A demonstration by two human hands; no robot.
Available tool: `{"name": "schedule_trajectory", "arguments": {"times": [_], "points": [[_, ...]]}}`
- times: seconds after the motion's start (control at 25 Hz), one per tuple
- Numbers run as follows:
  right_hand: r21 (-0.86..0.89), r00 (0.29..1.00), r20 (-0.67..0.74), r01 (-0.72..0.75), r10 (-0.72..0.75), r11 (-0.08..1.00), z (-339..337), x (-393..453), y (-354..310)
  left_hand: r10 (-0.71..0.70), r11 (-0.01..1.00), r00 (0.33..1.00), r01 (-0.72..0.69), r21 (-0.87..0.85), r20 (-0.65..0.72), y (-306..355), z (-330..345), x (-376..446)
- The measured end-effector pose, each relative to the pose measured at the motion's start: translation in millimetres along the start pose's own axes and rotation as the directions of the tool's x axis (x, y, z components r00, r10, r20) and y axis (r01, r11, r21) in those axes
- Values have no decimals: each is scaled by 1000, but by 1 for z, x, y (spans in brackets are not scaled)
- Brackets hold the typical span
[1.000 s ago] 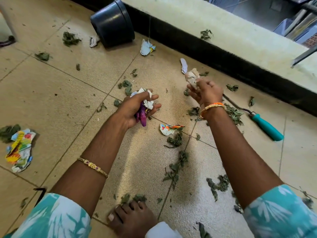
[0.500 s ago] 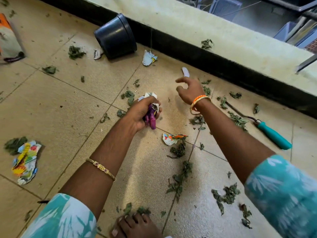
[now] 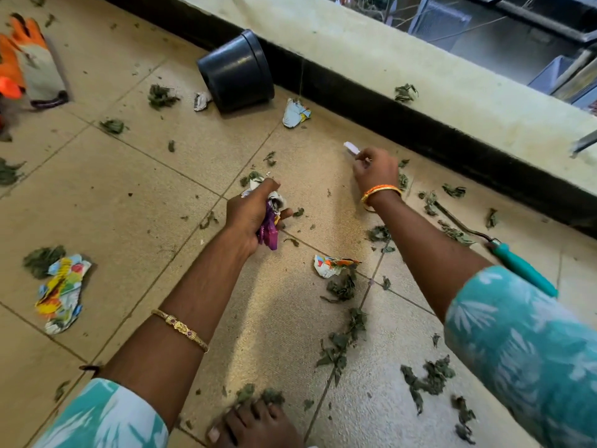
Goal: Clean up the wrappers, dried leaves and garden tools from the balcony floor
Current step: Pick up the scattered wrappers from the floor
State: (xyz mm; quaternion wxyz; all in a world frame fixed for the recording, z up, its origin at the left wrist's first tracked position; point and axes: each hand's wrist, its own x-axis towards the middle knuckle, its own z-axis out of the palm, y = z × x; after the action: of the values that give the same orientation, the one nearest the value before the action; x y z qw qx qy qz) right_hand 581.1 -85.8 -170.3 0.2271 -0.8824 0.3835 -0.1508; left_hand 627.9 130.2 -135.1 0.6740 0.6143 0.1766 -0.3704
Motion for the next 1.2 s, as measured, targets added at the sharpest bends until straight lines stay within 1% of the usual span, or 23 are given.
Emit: {"name": "schedule_trajectory", "arguments": {"times": [0.04, 0.08, 0.12, 0.16, 0.2, 0.24, 0.32, 0.4, 0.52, 0.64, 0.72, 0.76, 0.8, 0.84, 0.88, 0.92, 0.96, 1.08, 1.16, 1.2], "points": [[215, 997, -11, -66, 70, 974, -5, -11, -6, 18, 999, 1000, -18, -35, 14, 0, -2, -2], [438, 989, 46, -148, 143, 887, -11, -24, -13, 20, 998, 999, -18, -55, 44, 0, -4, -5], [605, 970, 150, -244, 192, 758, -19, -38, -22, 6, 998, 997, -1, -65, 82, -1, -5, -7], [698, 940, 272, -340, 206, 631, -27, -52, -30, -15, 997, 993, 24, -71, 120, -2, -7, -9], [728, 903, 387, -424, 187, 539, -33, -65, -37, -37, 996, 987, 49, -74, 158, -3, -9, -12], [722, 865, 479, -485, 150, 493, -39, -76, -45, -60, 995, 979, 74, -68, 197, -6, -9, -16], [678, 818, 569, -522, 81, 517, -42, -97, -56, -102, 992, 960, 119, -50, 262, -12, -11, -22], [629, 817, 575, -475, 43, 615, -35, -114, -61, -118, 990, 956, 135, -46, 267, -22, -13, -26], [520, 845, 535, -348, 21, 780, -22, -129, -60, -114, 990, 972, 127, -53, 203, -36, -22, -31], [460, 826, 560, -256, -54, 850, -20, -133, -58, -111, 993, 985, 113, -12, 136, -43, -30, -36], [424, 844, 531, -196, -67, 884, -27, -131, -50, -109, 994, 992, 107, 34, 67, -43, -33, -39], [366, 861, 505, -160, -52, 917, -31, -129, -41, -115, 993, 992, 113, 43, 44, -43, -34, -39], [261, 863, 505, -117, -32, 958, -34, -127, -31, -122, 992, 992, 121, 45, 33, -43, -36, -40], [119, 846, 532, -67, -7, 991, -36, -126, -22, -127, 991, 991, 126, 50, 28, -43, -38, -40], [-15, 826, 563, -9, 16, 1000, -35, -128, -14, -133, 990, 991, 131, 55, 27, -43, -41, -41], [-94, 819, 574, 45, 17, 995, -32, -130, -8, -140, 989, 990, 138, 58, 31, -44, -43, -41], [-112, 825, 566, 72, 4, 991, -28, -132, -6, -147, 988, 988, 145, 59, 42, -44, -46, -41], [-30, 872, 488, 40, -20, 999, -26, -135, -11, -181, 982, 978, 175, 71, 103, -45, -53, -40], [53, 901, 432, 32, -52, 998, -30, -132, -18, -188, 980, 978, 181, 78, 85, -46, -55, -39], [138, 908, 414, 4, -61, 990, -33, -130, -23, -176, 982, 983, 171, 78, 61, -46, -57, -39]]}}
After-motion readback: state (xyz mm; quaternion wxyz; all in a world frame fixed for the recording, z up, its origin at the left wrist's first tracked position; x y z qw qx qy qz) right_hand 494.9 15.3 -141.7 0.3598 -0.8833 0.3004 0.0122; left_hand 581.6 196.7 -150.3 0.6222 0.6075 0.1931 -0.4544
